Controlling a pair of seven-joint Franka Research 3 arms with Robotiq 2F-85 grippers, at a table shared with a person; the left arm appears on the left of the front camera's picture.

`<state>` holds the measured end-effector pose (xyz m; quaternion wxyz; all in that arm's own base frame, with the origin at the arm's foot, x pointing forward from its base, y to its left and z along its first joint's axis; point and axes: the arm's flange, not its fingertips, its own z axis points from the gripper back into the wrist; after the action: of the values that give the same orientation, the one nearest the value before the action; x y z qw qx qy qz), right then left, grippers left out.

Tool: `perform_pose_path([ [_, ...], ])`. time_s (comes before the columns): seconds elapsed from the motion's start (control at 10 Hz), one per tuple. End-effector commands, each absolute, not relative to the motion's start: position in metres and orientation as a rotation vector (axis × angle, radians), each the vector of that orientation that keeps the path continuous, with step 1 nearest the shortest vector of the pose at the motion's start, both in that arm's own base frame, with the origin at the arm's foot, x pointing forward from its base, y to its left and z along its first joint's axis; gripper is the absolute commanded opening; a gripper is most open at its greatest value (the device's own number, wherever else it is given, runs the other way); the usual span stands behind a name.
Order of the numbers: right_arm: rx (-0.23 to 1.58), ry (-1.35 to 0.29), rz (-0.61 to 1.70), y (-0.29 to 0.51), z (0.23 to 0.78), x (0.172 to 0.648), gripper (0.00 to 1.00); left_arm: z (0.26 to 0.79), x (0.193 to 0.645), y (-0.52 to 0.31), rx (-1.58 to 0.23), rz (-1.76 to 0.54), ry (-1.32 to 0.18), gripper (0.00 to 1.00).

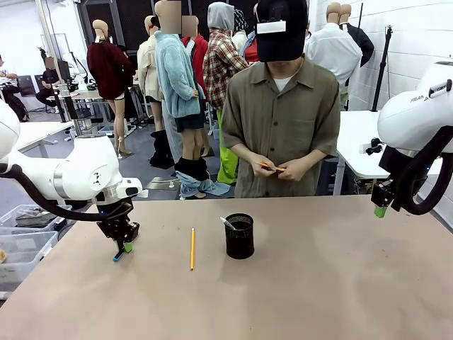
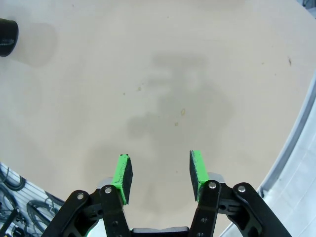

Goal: Place the pens into the pen holder.
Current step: Pick up a writing instrument from the table and place it into the Pen holder.

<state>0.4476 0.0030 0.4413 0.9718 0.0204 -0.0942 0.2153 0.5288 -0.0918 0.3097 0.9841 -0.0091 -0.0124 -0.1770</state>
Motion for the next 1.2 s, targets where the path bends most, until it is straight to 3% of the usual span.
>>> perform_pose_path([
  [0.0,0.015,-0.197,0.443,0.002,0.438,0.444,0.60,0.315,0.526,-0.094,0.007,-0.363,-0.004,0.00],
  [0.3,0.015,-0.197,0.443,0.002,0.438,0.444,0.60,0.319,0.515,-0.099,0.012,-0.448,-0.017,0.00],
  [0.7,0.015,-0.197,0.443,0.002,0.438,0.444,0.60,0.342,0.486,-0.094,-0.223,-0.744,-0.303,0.00],
  [0.9,0.015,-0.197,0.443,0.002,0.438,0.444,0.60,0.345,0.487,-0.102,-0.327,-0.884,-0.511,0.00],
  [1.1,0.015,-0.197,0.443,0.002,0.438,0.444,0.60,0.346,0.492,-0.116,-0.412,-0.997,-0.616,0.00],
])
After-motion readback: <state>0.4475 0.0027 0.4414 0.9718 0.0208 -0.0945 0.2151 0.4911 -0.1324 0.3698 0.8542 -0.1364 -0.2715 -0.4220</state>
